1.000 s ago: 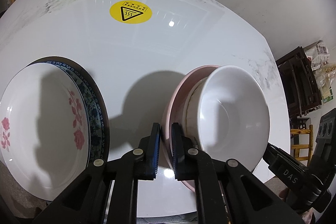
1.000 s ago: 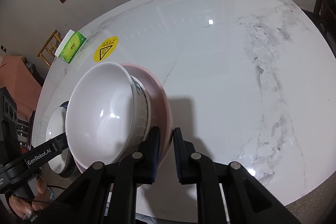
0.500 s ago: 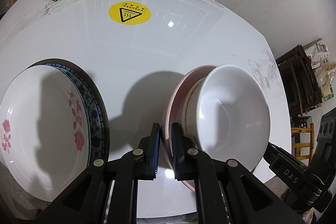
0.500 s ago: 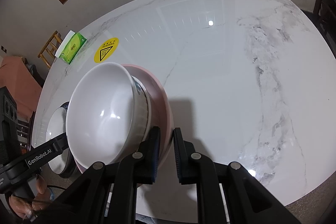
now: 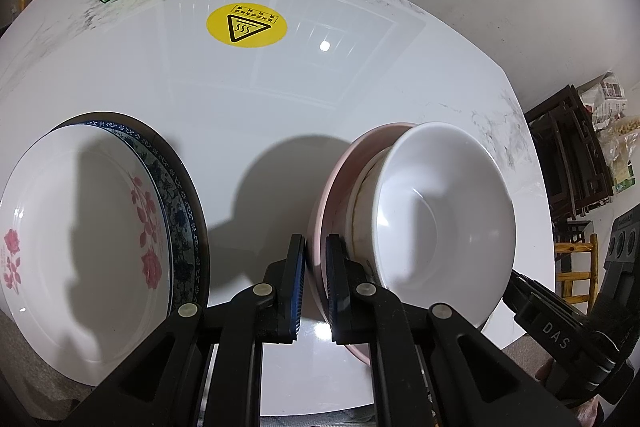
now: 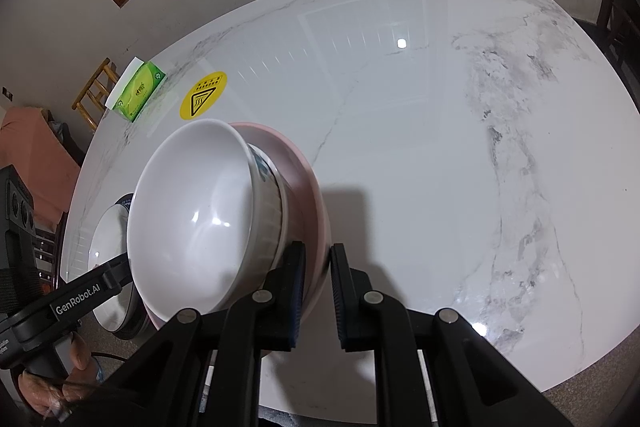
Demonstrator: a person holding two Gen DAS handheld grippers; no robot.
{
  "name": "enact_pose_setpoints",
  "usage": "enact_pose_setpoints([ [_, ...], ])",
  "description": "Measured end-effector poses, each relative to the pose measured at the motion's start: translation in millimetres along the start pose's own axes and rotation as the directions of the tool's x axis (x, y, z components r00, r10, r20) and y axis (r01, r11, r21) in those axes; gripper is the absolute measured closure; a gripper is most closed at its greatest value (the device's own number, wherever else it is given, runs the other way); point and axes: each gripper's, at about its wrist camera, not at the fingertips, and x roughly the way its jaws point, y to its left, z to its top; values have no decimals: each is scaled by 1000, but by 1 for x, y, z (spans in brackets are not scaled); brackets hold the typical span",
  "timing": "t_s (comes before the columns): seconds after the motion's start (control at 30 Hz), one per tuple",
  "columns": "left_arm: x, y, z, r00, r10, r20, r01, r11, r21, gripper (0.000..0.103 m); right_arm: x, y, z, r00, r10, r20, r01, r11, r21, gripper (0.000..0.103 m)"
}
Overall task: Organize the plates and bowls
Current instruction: 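Carry the nested bowls over the blue-rimmed plate stack with both grippers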
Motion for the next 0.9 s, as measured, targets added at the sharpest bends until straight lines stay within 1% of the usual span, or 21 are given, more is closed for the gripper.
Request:
enact_pose_setpoints([
  [0.3, -4, 0, 0, 1000, -2, 4, 2, 1000, 0, 97, -3, 5, 2, 1000, -4, -1, 4, 1000, -7, 90],
  [0.53, -14, 3, 3, 1000, 2, 15, -2, 1000, -3, 97, -9, 17, 6, 1000, 0, -4, 0, 1000, -24, 90],
  [0.73, -31, 10, 7, 999, 21, 33, -21, 1000, -3, 97, -13, 36, 10, 1000, 10, -8, -11, 998, -56, 90],
  [0.9, -49, 22, 10, 998, 37, 56, -36, 999, -20, 97, -17, 58, 12, 1000, 24, -10, -25, 995, -95, 90],
])
